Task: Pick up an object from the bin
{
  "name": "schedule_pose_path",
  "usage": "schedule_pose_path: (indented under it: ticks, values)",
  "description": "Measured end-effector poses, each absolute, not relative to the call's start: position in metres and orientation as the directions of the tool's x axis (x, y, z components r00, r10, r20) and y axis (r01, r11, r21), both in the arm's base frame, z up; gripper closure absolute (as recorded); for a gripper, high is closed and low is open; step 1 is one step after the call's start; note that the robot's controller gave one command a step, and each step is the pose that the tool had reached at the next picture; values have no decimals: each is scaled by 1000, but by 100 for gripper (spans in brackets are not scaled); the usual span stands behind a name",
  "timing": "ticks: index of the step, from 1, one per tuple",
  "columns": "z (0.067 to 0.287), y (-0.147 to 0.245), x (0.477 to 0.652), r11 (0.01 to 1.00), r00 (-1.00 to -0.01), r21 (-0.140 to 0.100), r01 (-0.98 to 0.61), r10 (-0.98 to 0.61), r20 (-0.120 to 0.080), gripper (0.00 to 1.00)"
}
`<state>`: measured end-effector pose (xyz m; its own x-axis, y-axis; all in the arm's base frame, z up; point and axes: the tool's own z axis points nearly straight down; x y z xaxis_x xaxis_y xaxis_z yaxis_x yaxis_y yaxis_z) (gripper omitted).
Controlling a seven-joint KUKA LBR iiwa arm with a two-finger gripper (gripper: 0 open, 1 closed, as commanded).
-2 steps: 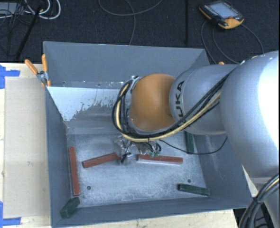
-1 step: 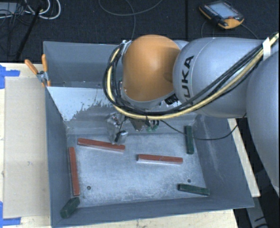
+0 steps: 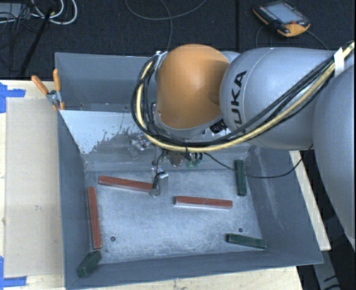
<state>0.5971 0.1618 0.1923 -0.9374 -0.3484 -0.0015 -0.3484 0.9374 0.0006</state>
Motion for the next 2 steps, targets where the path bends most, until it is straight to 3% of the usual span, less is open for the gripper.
schedule_pose_path:
  ticks: [1,2]
  values:
    - [192,162,597,938,-938,1,-348,-348,-1,0]
    - [139,174,611,923,-923,-1,-385,-385,-8,0]
